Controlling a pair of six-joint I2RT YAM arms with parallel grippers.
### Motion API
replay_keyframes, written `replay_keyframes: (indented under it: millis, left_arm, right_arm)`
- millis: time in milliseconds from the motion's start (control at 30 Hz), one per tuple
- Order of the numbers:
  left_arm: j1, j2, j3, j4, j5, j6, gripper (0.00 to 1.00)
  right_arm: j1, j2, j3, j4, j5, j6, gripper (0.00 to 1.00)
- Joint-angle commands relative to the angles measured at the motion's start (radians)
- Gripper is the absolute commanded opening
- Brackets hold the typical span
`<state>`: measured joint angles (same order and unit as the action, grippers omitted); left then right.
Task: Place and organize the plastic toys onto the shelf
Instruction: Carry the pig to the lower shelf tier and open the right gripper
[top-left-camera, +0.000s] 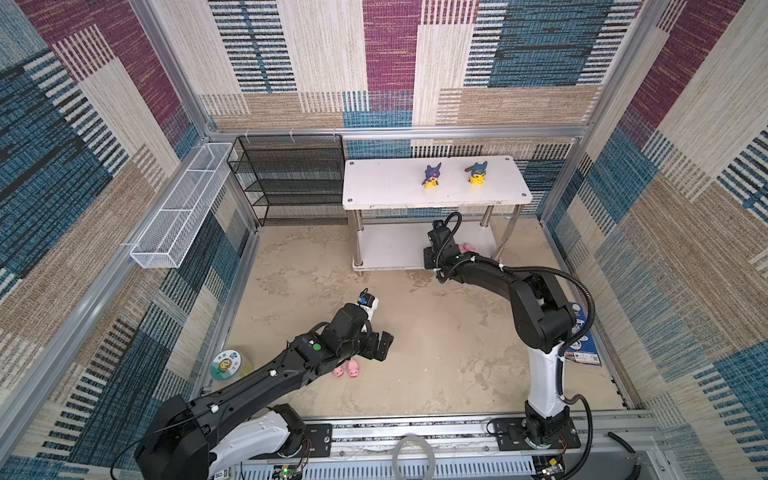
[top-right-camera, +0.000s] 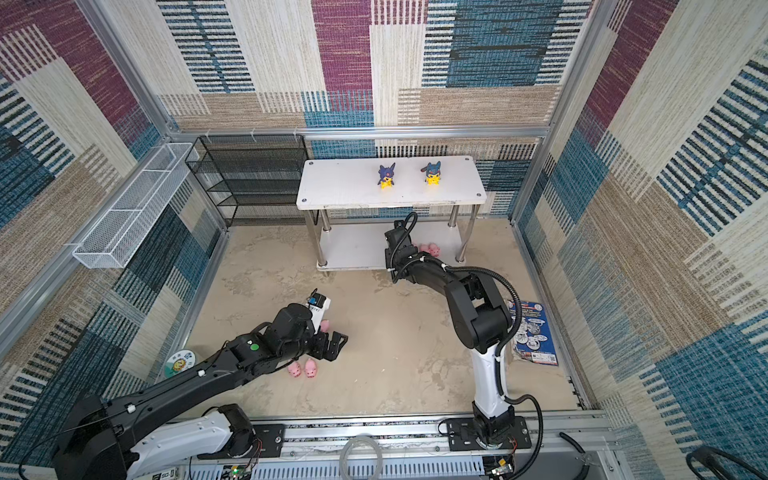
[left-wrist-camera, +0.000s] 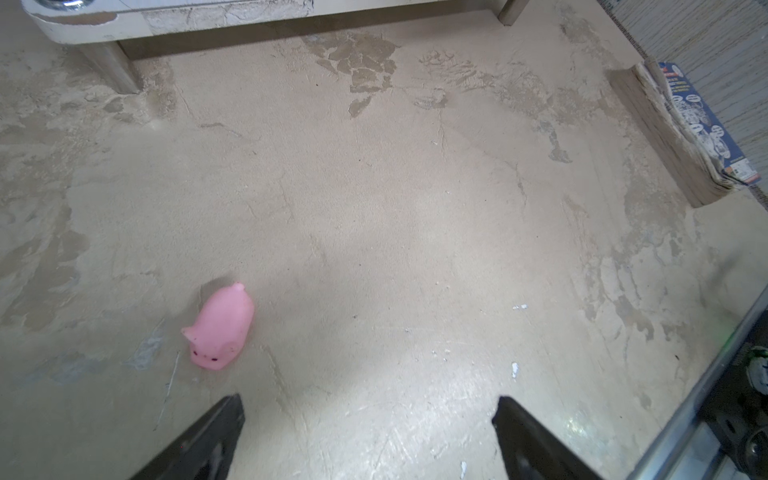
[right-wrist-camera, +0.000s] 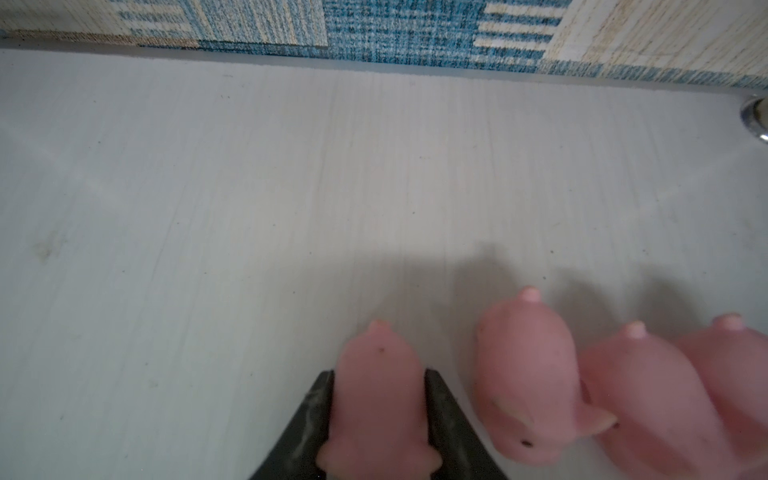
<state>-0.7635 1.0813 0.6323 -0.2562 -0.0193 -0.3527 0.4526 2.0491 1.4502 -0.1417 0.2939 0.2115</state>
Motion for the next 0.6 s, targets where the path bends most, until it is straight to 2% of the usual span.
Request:
replay_keyframes:
  millis: [0,133,333,467,567]
  left_arm:
    - [0.001,0.009,0.013,0.031,0.002,0.024,1.0]
    - [0.001,0.008,0.014,0.029,0.004,0.023,1.0]
    - [0.001,-0.01,0.012,0.02,0.004,0.012,1.0]
    - [0.001,-0.034,0.009,0.007,-0.002,0.008,0.99]
    - [0.001,-0.051,0.007,-0.001,-0.005,0.003,0.99]
  right_arm:
    - [-0.003,-0.003,0.003,-0.004,-0.01,-0.006,0.39]
    - [-0.008,-0.006,-0.002,-0.001,-0.015,-0.011,0.42]
    - [-0.007,-0.036,-0.026,0.014,-0.037,-0.018,0.53]
    - [-0.007,-0.076,-0.04,0.012,-0.074,-0.023,0.59]
    - [-0.007,-0.111,-0.052,-0.002,-0.118,-0.019,0.6]
